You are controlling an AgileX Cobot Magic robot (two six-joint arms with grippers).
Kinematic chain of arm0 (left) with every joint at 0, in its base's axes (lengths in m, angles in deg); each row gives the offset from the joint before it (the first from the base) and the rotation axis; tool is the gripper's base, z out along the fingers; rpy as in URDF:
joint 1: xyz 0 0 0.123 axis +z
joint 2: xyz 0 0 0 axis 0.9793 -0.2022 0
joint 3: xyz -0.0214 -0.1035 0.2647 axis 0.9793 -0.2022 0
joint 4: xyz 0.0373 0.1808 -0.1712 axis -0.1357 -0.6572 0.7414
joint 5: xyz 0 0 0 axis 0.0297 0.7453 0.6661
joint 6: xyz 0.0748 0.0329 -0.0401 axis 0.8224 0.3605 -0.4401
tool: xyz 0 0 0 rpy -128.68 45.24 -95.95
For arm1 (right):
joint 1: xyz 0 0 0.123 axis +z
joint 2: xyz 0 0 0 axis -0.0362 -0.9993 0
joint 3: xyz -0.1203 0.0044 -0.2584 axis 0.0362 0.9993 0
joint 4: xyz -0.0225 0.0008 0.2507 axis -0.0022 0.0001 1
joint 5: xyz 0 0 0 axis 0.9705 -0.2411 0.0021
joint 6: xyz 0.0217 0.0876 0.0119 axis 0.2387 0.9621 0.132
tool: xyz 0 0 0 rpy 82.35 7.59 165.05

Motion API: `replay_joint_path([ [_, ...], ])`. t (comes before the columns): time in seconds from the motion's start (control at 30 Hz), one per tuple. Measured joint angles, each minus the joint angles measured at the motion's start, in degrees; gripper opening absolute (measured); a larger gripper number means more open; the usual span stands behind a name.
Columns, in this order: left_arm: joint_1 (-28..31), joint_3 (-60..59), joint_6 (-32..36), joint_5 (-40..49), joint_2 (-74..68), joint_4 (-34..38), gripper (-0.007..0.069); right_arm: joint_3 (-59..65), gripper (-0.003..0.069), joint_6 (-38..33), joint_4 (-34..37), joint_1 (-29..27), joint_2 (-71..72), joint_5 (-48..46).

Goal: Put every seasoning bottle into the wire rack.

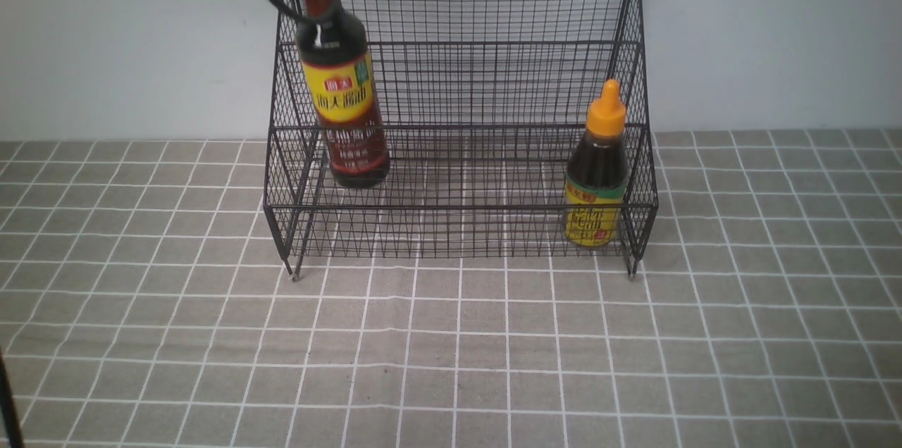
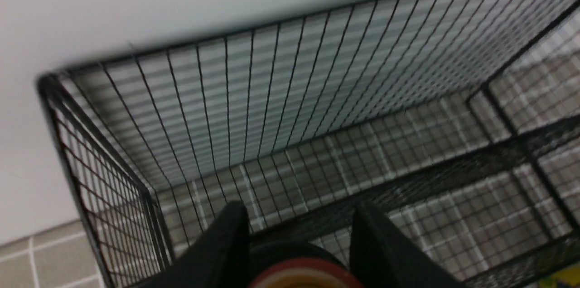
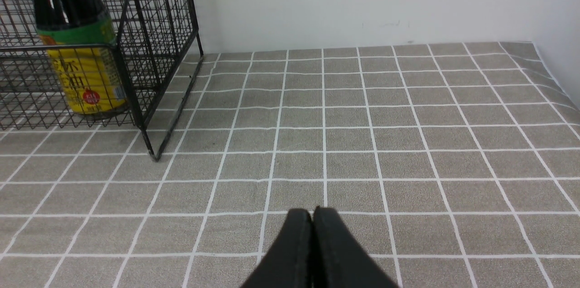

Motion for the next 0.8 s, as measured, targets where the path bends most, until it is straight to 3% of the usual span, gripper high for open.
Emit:
replay_joint_path([
  [0.2, -0.8, 0.2, 0.9, 0.5, -1.0, 0.0, 0.0282, 0.0, -0.0014, 0.0, 0.0, 0.0, 0.0, 0.0],
  [0.43, -1.4, 1.7, 0.9, 0.5, -0.6, 0.7, 0.0479, 0.0, -0.0014, 0.0, 0.0, 0.0, 0.0, 0.0],
  [0.53, -1.4, 2.9, 0.9, 0.5, 0.4, 0.6, 0.0514, 0.0, -0.0014, 0.0, 0.0, 0.0, 0.0, 0.0],
  [0.7, -1.4, 3.8, 0.3, 0.6, 4.5, 0.2, 0.0506, 0.0, -0.0014, 0.0, 0.0, 0.0, 0.0, 0.0],
  [0.77, -1.4, 3.8, -0.4, 1.3, 7.1, -0.4, 0.0463, 0.0, -0.0014, 0.0, 0.0, 0.0, 0.0, 0.0],
  [0.8, -1.4, 3.8, -0.8, 2.6, 9.4, -1.3, 0.0402, 0.0, -0.0014, 0.0, 0.0, 0.0, 0.0, 0.0],
])
